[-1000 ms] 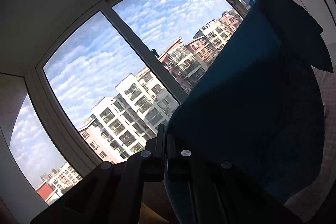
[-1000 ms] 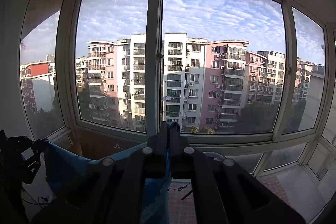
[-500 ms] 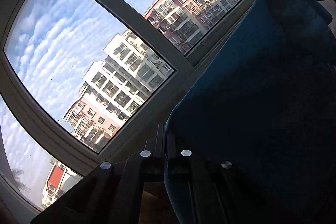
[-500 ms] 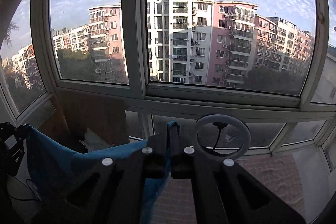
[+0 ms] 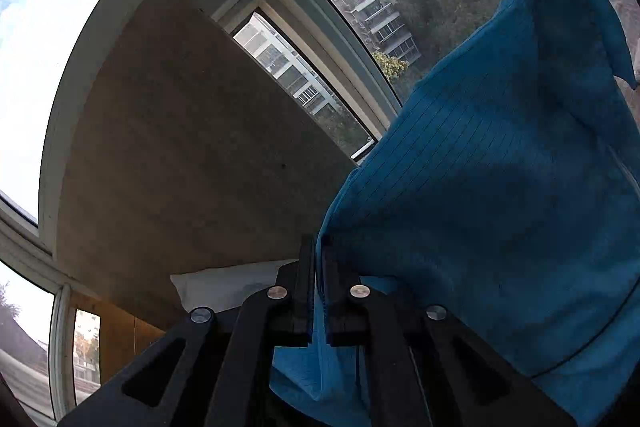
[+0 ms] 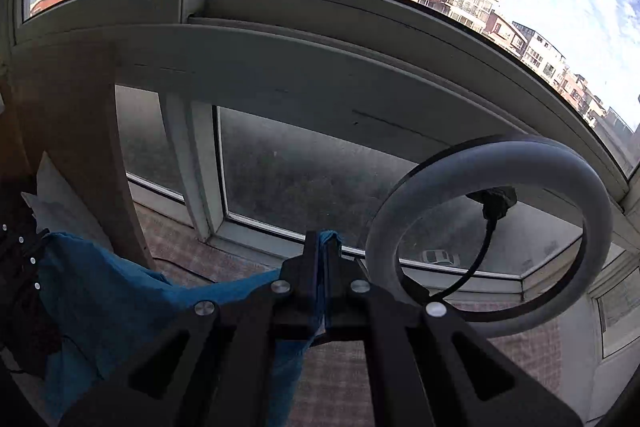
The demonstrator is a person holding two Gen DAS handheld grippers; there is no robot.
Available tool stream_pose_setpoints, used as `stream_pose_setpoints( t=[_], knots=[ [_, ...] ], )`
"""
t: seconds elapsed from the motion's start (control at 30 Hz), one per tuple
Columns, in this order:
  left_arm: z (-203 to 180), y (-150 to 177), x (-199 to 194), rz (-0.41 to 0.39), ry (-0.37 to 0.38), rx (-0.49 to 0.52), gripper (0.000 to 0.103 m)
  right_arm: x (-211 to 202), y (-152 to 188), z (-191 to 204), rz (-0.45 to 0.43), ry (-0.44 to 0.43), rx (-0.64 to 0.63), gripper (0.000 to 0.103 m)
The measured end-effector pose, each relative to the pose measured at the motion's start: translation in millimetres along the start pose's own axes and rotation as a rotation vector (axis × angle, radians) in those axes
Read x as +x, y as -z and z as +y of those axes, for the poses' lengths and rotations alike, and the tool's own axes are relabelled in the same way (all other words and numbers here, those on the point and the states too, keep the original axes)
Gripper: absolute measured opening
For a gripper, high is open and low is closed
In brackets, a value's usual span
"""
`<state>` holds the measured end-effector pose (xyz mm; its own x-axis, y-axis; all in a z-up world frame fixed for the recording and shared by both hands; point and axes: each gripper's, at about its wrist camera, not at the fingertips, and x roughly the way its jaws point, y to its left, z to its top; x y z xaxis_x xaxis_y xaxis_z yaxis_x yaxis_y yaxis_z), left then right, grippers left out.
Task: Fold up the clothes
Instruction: 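Lower the blue coat flat onto the cloth with both grippers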
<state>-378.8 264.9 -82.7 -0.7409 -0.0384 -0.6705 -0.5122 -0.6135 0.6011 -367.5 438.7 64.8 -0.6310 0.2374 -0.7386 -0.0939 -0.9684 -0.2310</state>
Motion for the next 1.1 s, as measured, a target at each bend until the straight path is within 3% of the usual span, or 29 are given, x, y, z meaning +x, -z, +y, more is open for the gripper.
stream_pose_setpoints(
  t=[0.17,0.27,0.37,0.43,0.5,0.53,0.63,0.7,0.77,0.87,1.1],
  knots=[
    [-20.2,6.8,29.8,0.099,0.053,0.048,0.009,58.6,38.7,12.8,0.197,0.029,-0.068,0.006],
    [-12.8,9.6,21.6,0.092,0.051,0.046,0.012,57.6,54.4,7.1,0.242,0.043,-0.087,0.009],
    [1.4,26.0,-10.4,0.051,0.068,0.023,0.021,36.5,61.5,-9.6,0.234,-0.01,-0.054,0.01],
    [3.9,48.1,-33.7,0.029,0.156,0.014,0.022,22.8,60.4,-25.3,0.23,-0.098,0.018,0.012],
    [4.2,60.2,-39.6,0.022,0.245,0.01,0.022,10.9,54.5,-37.6,0.217,-0.114,0.08,0.026],
    [-5.7,71.9,-44.9,0.025,0.284,0.024,0.022,6.1,51.7,-42.9,0.213,-0.115,0.109,0.04],
    [-33.4,98.1,-53.9,0.036,0.32,0.073,0.022,-3.2,47.1,-44.9,0.222,-0.018,0.12,0.042],
    [-31.9,116.0,-61.0,0.044,0.404,0.028,0.022,-21.7,50.9,-37.1,0.184,0.077,0.051,0.042],
    [-30.0,137.2,-72.1,0.052,0.476,-0.004,0.022,-43.9,64.5,-30.8,0.17,0.04,0.029,0.043],
    [-37.4,182.2,-93.5,0.066,0.529,-0.015,0.021,-76.9,118.8,-4.6,0.188,-0.059,-0.022,0.052],
    [-89.9,293.0,-122.2,0.212,0.779,-0.034,0.021,-113.1,339.5,99.5,0.391,-0.279,-0.038,0.053]
  ],
)
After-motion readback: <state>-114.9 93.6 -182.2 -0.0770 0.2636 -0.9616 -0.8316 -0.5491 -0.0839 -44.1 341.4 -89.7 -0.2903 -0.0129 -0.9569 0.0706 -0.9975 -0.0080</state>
